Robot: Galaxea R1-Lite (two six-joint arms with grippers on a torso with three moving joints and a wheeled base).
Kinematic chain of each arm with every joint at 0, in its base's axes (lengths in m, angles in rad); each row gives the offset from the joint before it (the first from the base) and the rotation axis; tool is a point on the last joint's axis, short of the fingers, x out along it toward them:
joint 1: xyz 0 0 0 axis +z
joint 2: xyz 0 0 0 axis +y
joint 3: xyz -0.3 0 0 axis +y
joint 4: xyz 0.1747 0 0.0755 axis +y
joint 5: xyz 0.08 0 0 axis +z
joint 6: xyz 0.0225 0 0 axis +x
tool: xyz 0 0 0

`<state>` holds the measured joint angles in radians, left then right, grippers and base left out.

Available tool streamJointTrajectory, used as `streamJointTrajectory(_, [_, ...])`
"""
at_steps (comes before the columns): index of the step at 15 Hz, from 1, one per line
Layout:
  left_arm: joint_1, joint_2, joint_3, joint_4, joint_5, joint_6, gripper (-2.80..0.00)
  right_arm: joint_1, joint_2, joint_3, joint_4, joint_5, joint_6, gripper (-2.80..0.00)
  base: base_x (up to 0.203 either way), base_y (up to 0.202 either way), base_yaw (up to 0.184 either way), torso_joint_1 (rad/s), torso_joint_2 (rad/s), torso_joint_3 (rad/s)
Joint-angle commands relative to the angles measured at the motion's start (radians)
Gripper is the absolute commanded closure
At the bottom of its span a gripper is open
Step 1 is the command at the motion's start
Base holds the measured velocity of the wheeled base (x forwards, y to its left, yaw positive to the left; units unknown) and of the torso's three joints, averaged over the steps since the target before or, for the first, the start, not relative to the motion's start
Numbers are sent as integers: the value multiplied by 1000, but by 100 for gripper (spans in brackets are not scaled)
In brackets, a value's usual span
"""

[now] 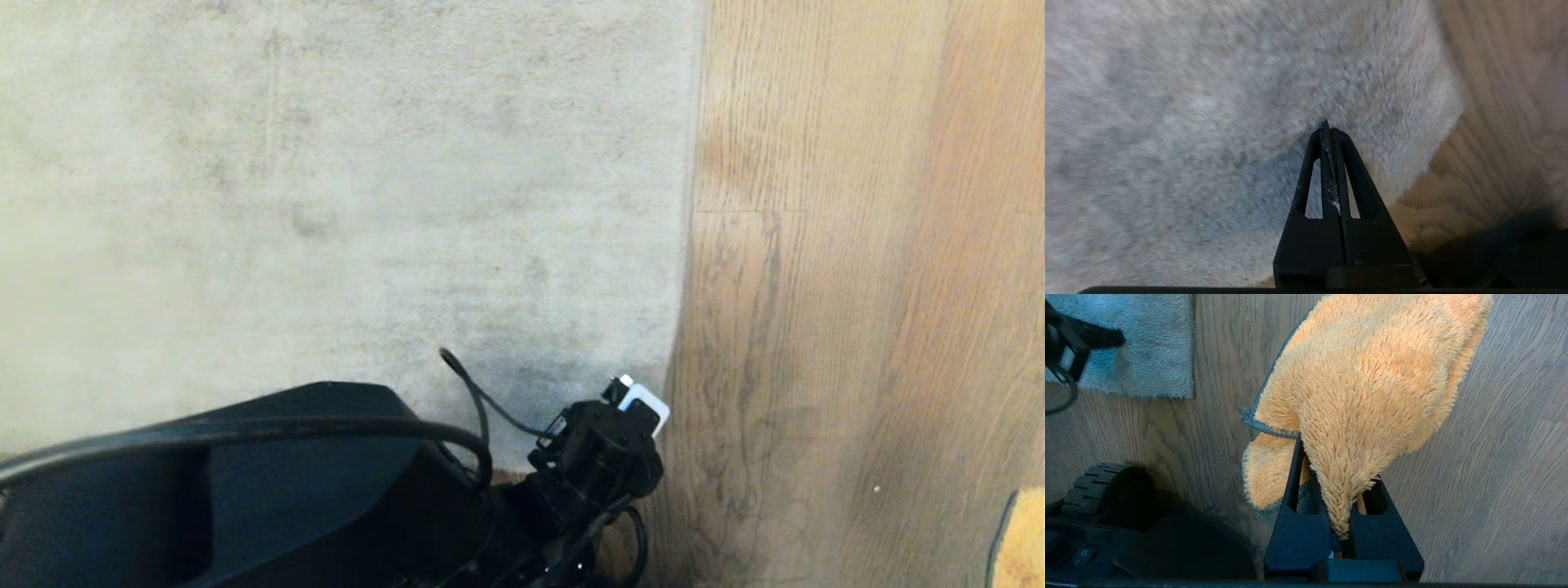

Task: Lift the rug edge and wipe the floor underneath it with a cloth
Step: Lay down the carpet, then put down the rag

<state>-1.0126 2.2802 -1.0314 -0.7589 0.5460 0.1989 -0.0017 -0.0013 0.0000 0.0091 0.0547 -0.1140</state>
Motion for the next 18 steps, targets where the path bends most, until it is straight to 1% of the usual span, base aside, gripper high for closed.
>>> streamJointTrajectory(1, [4,59,-11,-6,3,-1,0,0,1,0,0,1,-1,0,0,0,0,0,0,0])
streamJointTrajectory(7, [12,117,-12,-19,3,-1,0,0,1,0,0,1,-1,0,0,0,0,0,0,0])
streamJointTrajectory(11, [18,126,1,-70,3,2,0,0,1,0,0,1,-1,0,0,0,0,0,0,0])
streamJointTrajectory(13, [34,107,0,-82,3,14,0,0,1,0,0,1,-1,0,0,0,0,0,0,0])
streamJointTrajectory(16, [79,65,-1,-89,2,52,0,0,1,0,0,1,-1,0,0,0,0,0,0,0])
streamJointTrajectory(18, [100,40,-7,-89,2,60,0,0,1,0,0,1,-1,0,0,0,0,0,0,0])
